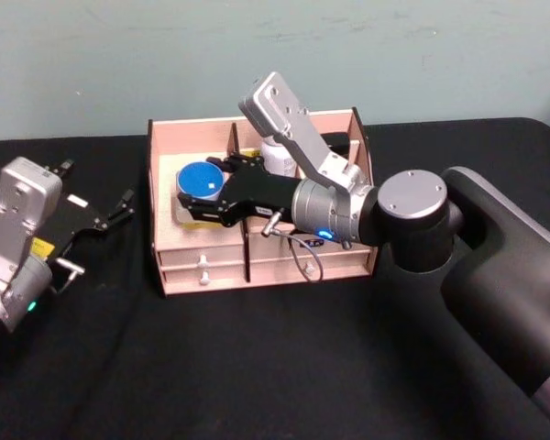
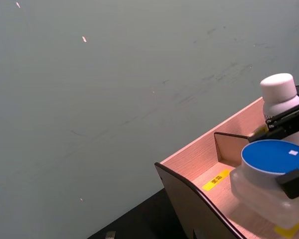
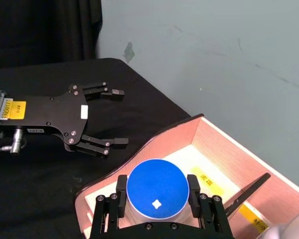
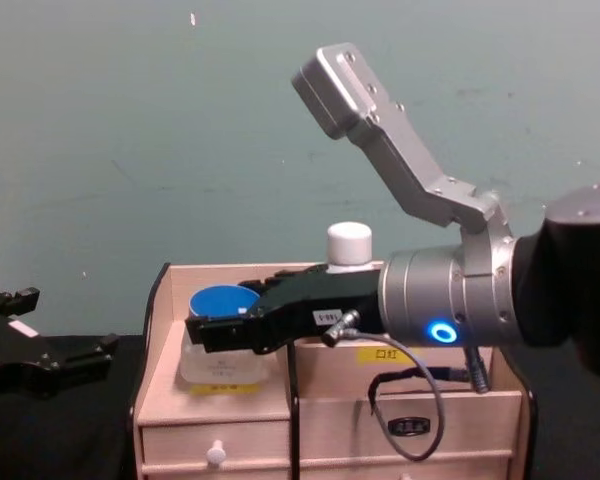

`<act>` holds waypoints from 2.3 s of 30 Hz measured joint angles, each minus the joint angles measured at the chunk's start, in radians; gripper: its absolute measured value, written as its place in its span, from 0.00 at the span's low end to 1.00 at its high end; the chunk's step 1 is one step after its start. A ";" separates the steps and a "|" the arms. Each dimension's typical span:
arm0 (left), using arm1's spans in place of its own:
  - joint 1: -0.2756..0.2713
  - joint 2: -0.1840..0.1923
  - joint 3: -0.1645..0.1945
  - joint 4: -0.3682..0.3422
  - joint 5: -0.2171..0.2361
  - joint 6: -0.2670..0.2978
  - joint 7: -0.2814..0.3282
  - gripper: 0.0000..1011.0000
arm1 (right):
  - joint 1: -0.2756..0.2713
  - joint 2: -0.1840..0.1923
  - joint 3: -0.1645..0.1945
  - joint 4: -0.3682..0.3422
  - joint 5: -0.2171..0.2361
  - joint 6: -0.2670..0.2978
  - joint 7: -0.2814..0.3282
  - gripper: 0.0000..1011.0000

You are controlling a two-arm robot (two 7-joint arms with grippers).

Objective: Pick up the facial cleanser and watermelon frost from the table and place them into the tiered storage box.

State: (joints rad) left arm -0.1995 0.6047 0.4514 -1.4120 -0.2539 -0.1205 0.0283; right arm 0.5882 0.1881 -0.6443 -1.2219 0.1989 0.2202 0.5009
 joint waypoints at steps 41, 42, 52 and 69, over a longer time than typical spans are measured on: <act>0.000 0.000 0.000 0.000 0.000 0.000 0.000 1.00 | -0.071 0.031 0.060 -0.129 0.026 -0.108 -0.001 0.99; 0.000 0.000 0.000 0.000 0.000 0.000 0.000 1.00 | -0.076 0.036 0.062 -0.142 0.029 -0.110 0.000 0.99; 0.000 0.000 0.000 0.000 0.000 0.000 0.000 1.00 | -0.189 0.130 0.112 -0.344 0.040 -0.161 -0.046 0.99; 0.000 0.000 0.000 0.000 0.000 0.000 0.000 1.00 | -0.393 0.234 0.337 -0.516 0.027 -0.247 -0.193 0.99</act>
State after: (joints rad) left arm -0.1995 0.6047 0.4514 -1.4119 -0.2539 -0.1205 0.0283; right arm 0.1956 0.4224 -0.3070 -1.7384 0.2263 -0.0268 0.3078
